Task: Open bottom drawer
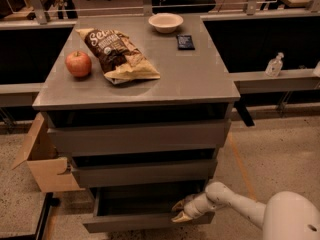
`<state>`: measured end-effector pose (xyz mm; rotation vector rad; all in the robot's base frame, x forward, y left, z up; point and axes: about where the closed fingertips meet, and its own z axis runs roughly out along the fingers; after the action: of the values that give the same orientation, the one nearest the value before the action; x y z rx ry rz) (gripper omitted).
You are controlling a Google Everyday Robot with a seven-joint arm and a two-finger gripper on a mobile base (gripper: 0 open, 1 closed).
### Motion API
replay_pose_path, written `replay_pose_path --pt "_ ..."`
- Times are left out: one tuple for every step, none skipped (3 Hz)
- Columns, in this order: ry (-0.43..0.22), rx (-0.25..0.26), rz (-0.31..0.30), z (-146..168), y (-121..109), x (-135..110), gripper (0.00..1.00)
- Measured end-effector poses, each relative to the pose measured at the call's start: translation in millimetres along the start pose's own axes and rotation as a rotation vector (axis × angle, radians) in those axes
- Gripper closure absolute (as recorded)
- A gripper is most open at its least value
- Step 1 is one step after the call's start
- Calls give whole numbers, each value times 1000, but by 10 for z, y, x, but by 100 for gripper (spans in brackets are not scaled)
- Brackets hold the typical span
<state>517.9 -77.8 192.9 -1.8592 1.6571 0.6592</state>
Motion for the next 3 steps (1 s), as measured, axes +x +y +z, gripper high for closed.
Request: replay_pose_path --pt "23 -17 5 9 154 -12 100" --pt "65 8 19 -94 424 -12 100" --pt "87 26 39 -127 873 -5 100"
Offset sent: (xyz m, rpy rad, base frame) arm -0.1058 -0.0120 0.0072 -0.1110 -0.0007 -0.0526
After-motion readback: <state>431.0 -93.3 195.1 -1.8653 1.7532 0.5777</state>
